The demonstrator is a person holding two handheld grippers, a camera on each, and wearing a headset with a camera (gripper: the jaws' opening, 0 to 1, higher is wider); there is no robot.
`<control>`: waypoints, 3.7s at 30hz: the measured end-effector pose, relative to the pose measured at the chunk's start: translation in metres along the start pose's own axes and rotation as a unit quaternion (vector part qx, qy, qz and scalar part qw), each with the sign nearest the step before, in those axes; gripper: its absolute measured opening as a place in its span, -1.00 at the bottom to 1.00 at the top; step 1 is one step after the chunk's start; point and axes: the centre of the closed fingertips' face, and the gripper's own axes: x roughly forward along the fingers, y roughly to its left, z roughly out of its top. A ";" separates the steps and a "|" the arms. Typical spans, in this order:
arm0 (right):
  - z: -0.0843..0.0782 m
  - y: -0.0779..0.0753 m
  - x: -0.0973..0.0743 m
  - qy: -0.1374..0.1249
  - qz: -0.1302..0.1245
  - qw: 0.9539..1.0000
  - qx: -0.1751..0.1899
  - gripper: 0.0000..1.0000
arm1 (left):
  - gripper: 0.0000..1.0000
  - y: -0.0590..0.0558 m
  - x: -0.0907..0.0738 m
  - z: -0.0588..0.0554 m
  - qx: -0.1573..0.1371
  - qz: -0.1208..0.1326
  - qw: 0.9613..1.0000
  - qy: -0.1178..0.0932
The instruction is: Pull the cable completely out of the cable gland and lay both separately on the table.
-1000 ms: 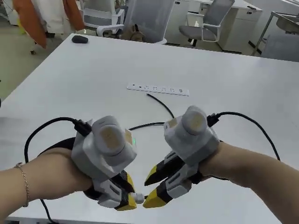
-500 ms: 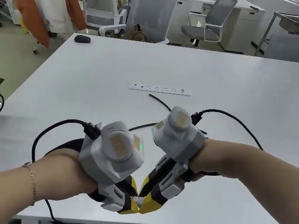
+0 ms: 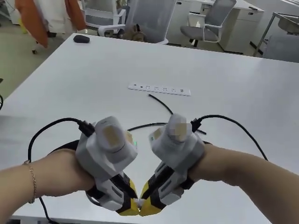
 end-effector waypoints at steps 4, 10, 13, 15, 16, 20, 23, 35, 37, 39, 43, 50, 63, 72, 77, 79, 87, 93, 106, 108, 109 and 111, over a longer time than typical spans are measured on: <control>0.000 -0.008 0.000 -0.009 -0.039 0.999 -0.023 -0.81 | -0.67 0.005 0.001 -0.001 -0.024 -0.006 1.000 -0.011; 0.003 -0.015 -0.001 0.008 -0.111 0.990 -0.087 -0.82 | -0.67 0.010 -0.001 -0.001 -0.078 -0.031 0.996 -0.033; 0.003 -0.017 -0.004 0.015 -0.134 0.984 -0.113 -0.82 | -0.67 0.011 -0.002 0.002 -0.106 -0.047 0.992 -0.051; 0.002 -0.017 -0.005 0.028 -0.149 0.979 -0.135 -0.82 | -0.67 0.011 -0.002 0.003 -0.120 -0.056 0.989 -0.061; 0.002 -0.018 -0.006 0.037 -0.159 0.974 -0.156 -0.82 | -0.67 0.009 -0.002 0.005 -0.130 -0.061 0.987 -0.066; 0.002 -0.018 -0.007 0.038 -0.167 0.972 -0.159 -0.79 | -0.67 0.009 -0.003 0.007 -0.124 -0.057 0.988 -0.069; 0.000 -0.018 -0.008 0.034 -0.149 0.979 -0.138 -0.77 | -0.67 0.007 -0.004 0.009 -0.116 -0.046 0.990 -0.071; 0.000 -0.016 -0.022 0.019 -0.054 0.997 -0.042 -0.67 | -0.67 0.004 -0.006 0.011 0.006 0.021 0.999 -0.026; -0.001 -0.015 -0.020 0.023 -0.045 0.998 -0.035 -0.68 | -0.66 0.005 -0.005 0.012 0.028 0.032 0.999 -0.017; -0.002 -0.015 -0.017 0.025 -0.041 0.998 -0.030 -0.69 | -0.66 0.005 -0.004 0.010 0.061 0.042 0.997 -0.006; -0.001 -0.010 -0.012 0.015 -0.026 0.999 -0.013 -0.71 | -0.66 0.002 -0.003 0.013 0.076 0.046 0.996 -0.012; -0.004 -0.009 -0.010 0.012 -0.020 1.000 -0.003 -0.77 | -0.66 0.000 -0.002 0.015 0.104 0.049 0.993 -0.002; -0.004 -0.011 -0.008 0.043 -0.090 0.992 -0.082 -0.79 | -0.67 0.007 -0.001 0.010 0.004 0.018 0.999 -0.034; -0.016 -0.018 -0.014 0.017 -0.154 0.986 -0.055 -0.44 | -0.66 0.009 0.000 0.002 0.016 0.067 0.997 -0.032; -0.019 -0.019 -0.016 0.008 -0.193 0.979 -0.061 -0.60 | -0.66 0.004 -0.003 0.001 0.055 0.090 0.994 -0.020; -0.015 -0.019 -0.013 0.001 -0.204 0.976 -0.076 -0.65 | -0.66 0.005 -0.004 0.003 0.059 0.097 0.993 -0.023; -0.015 -0.026 -0.010 0.001 -0.224 0.970 -0.093 -0.93 | -0.66 0.011 -0.002 0.003 0.047 0.107 0.992 -0.041; -0.034 -0.030 -0.014 0.020 -0.237 0.969 -0.066 -0.94 | -0.66 0.016 -0.001 -0.008 0.035 0.116 0.992 -0.036; -0.073 -0.040 -0.047 0.046 -0.276 0.960 -0.015 -0.92 | -0.66 0.017 0.000 -0.007 0.034 0.129 0.990 -0.037; -0.078 -0.042 -0.051 0.044 -0.283 0.958 -0.003 -0.92 | -0.66 0.018 -0.002 -0.005 0.031 0.131 0.990 -0.043; -0.080 -0.043 -0.053 0.042 -0.286 0.957 0.002 -0.91 | -0.66 0.018 -0.003 -0.004 0.030 0.132 0.990 -0.045; -0.083 -0.043 -0.056 0.037 -0.289 0.957 0.011 -0.91 | -0.66 0.018 -0.004 -0.003 0.029 0.134 0.989 -0.049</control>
